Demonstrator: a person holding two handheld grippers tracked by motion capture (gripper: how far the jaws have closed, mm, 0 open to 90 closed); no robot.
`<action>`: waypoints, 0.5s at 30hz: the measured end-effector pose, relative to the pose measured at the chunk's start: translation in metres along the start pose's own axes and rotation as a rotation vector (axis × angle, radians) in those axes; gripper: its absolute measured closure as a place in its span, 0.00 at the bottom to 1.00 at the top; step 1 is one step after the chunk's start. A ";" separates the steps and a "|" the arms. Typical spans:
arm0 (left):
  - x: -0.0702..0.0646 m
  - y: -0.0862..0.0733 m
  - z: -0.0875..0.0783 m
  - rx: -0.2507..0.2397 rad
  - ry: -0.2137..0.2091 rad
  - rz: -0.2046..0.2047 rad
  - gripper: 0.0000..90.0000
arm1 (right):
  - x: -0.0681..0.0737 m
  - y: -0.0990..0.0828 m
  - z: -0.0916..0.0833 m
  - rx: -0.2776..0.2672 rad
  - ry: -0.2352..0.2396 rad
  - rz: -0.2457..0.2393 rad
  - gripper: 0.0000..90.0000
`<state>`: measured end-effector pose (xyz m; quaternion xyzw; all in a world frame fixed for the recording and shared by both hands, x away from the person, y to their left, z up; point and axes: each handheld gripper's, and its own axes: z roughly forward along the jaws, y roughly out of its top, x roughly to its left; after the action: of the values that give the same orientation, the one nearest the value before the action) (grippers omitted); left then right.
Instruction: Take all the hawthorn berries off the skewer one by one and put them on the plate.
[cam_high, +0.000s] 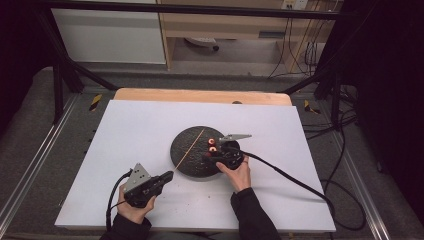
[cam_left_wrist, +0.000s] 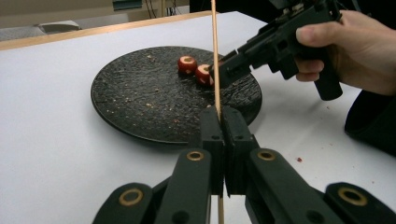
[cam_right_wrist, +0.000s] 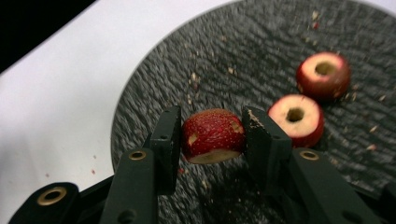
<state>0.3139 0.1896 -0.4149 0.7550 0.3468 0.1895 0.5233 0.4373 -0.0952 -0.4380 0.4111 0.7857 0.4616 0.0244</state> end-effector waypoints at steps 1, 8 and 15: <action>0.000 0.000 0.000 0.001 0.000 0.001 0.98 | 0.000 -0.001 0.001 0.007 -0.005 0.000 0.66; 0.000 0.000 0.000 0.003 -0.001 -0.001 0.98 | 0.001 -0.008 0.007 0.036 -0.022 -0.026 0.66; 0.000 0.000 0.001 0.007 -0.002 -0.001 0.98 | 0.002 -0.007 0.004 0.043 -0.030 -0.047 0.61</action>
<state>0.3141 0.1890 -0.4153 0.7567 0.3474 0.1872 0.5211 0.4332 -0.0927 -0.4451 0.3999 0.8043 0.4379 0.0382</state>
